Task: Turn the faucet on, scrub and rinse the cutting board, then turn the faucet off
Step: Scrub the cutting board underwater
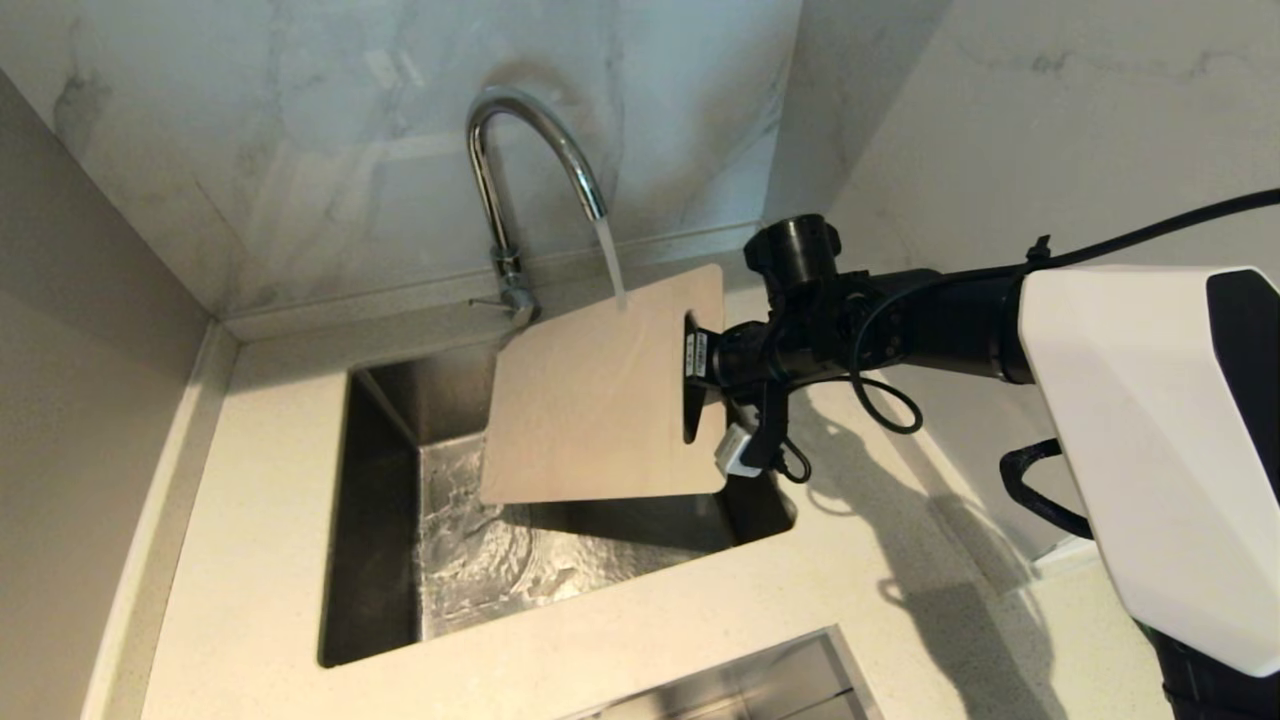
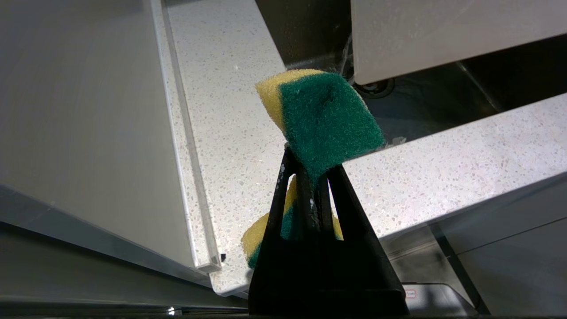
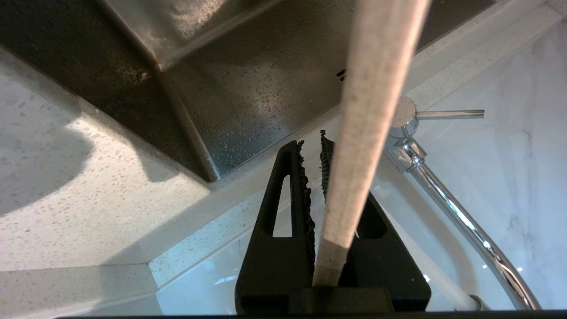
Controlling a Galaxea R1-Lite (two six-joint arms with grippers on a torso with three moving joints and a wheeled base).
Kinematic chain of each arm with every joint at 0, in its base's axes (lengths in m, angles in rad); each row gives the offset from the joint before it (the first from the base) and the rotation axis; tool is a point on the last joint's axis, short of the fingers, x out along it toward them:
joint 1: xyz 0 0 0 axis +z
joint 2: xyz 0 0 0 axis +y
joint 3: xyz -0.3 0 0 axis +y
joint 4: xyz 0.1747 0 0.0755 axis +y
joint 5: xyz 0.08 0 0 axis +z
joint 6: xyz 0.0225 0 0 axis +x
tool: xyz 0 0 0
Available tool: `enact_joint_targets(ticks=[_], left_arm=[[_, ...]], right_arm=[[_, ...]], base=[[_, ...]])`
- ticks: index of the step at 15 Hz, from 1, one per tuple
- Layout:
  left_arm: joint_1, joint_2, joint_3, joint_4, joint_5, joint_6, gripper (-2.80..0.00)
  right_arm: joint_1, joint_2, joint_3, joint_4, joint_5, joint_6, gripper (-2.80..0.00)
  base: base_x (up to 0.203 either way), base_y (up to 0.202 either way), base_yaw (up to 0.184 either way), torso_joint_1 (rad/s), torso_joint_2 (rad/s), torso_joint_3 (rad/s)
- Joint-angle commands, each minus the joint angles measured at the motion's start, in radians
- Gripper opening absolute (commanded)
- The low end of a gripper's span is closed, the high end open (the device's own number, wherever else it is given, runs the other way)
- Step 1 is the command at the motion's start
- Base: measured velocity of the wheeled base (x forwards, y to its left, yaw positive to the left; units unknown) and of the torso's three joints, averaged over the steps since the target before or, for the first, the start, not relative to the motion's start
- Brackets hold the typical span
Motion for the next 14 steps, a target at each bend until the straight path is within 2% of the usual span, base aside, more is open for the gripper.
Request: enact_joint_targets(ticks=[1,14], left_arm=[[0.000,-0.001,0.002,0.000,0.000,0.000,-2.80],[0.000,0.001,0.003,0.000,0.000,0.000,-2.80]], right_arm=[[0.000,0.003,0.000,0.000,0.000,-0.015,-2.80],[0.002,-0.003,0.004,0.003,-0.010,-0.015,-2.80]], base=[[0.000,0.000,0.000,0.000,0.00,0.000],[0.000,0.000,0.000,0.000,0.00,0.000]])
